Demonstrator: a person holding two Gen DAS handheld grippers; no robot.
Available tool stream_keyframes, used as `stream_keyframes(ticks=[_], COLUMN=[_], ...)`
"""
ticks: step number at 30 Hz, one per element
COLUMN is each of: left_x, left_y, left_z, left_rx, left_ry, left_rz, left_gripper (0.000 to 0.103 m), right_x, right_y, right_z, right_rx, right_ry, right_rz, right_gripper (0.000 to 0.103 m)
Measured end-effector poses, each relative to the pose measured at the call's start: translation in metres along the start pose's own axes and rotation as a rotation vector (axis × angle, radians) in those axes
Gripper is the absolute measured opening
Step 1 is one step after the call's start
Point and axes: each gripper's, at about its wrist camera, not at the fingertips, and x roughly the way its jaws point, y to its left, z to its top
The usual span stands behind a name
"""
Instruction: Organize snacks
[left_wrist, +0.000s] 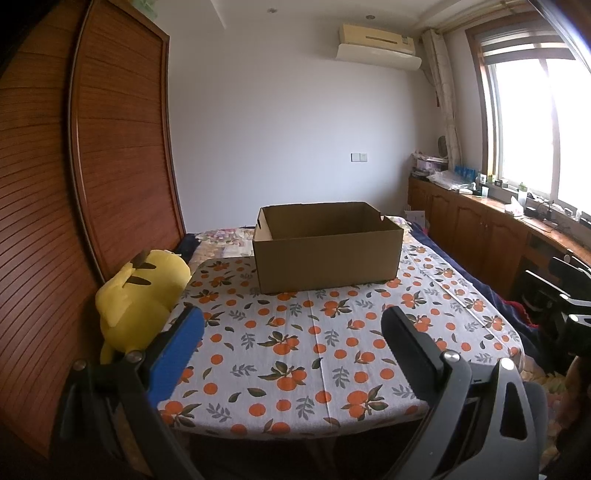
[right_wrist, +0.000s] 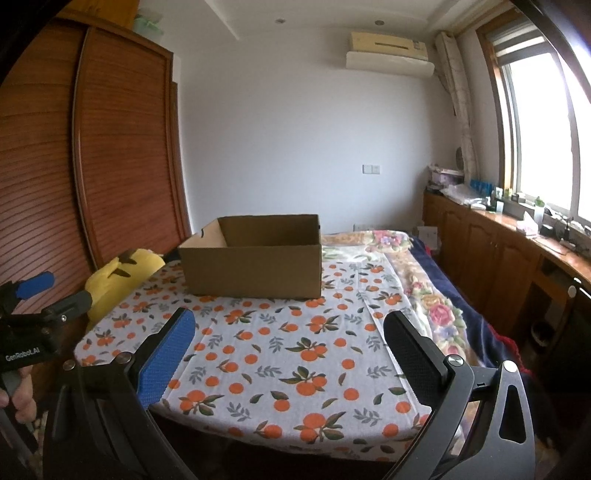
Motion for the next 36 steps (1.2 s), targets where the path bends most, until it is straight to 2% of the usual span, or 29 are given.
stream_keyframes(ticks=[36], left_x=[-0.0016], left_y=[0.0009], left_z=[0.0027], left_rx=[0.003], left_ry=[-0.011], left_rz=[0.006], left_gripper=[0.098], right_x=[0.0002], right_y=[-0.0007], right_z=[-0.0010], right_rx=[-0.008], right_ry=[-0.007], right_rz=[-0.005], right_gripper=[0.103])
